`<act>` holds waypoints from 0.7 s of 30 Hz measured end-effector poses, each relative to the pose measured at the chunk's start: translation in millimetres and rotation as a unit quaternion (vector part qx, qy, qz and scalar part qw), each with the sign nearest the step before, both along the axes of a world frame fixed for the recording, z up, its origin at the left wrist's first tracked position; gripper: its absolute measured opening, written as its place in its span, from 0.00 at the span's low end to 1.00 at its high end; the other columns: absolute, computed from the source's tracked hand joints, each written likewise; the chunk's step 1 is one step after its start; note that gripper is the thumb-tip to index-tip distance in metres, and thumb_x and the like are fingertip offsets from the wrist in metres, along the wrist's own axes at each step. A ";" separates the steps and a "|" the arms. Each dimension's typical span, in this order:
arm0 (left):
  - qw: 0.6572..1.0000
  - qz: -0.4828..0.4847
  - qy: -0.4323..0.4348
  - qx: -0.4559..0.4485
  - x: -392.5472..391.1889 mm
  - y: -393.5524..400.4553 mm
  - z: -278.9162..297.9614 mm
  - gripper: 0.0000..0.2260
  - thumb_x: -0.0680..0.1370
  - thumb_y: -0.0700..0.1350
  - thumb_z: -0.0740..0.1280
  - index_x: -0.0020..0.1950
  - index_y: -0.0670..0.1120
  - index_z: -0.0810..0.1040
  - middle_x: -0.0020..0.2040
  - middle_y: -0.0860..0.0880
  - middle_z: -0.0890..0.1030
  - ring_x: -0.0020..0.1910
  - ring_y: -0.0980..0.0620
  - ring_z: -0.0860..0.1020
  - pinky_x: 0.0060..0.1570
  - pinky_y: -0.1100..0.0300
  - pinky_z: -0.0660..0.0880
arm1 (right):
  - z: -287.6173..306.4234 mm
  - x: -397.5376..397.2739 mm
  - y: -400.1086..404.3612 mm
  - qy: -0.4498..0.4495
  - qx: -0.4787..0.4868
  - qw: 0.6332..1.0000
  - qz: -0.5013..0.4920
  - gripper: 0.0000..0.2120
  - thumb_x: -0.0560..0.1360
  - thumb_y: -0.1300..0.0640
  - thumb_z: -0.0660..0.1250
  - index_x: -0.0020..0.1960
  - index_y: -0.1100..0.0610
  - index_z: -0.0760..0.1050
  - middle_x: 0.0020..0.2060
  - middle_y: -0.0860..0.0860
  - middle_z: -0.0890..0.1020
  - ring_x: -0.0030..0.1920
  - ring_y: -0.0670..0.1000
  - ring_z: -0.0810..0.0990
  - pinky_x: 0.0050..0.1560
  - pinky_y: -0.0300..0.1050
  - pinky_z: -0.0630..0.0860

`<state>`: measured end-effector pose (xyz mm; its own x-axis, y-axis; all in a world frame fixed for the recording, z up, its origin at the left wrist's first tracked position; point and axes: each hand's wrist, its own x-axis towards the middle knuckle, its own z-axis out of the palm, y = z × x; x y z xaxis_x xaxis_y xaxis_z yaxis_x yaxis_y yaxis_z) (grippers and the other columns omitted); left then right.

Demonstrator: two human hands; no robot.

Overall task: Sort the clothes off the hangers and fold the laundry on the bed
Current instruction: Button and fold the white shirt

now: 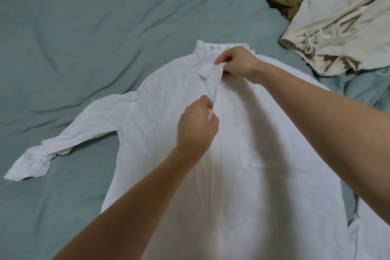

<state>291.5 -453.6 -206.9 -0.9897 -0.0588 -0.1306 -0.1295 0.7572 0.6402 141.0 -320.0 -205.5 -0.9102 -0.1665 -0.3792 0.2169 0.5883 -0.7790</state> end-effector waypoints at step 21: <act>0.921 -0.376 -0.039 -0.095 -2.7 -14.6 -38.9 0.21 0.81 0.45 0.62 0.74 0.47 0.67 0.74 0.49 0.68 0.74 0.51 0.62 0.71 0.59 0.57 | -26.0 18.2 5.2 0.249 0.177 0.952 0.025 0.12 0.75 0.61 0.60 0.58 0.57 0.74 0.55 0.52 0.77 0.50 0.55 0.77 0.46 0.48 0.72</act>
<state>288.9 -468.2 -245.7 -0.7475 0.6110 -0.2606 0.4379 0.7483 0.4983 159.2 -314.8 -231.5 -0.9861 -0.1561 0.0571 -0.1625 0.8328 -0.5292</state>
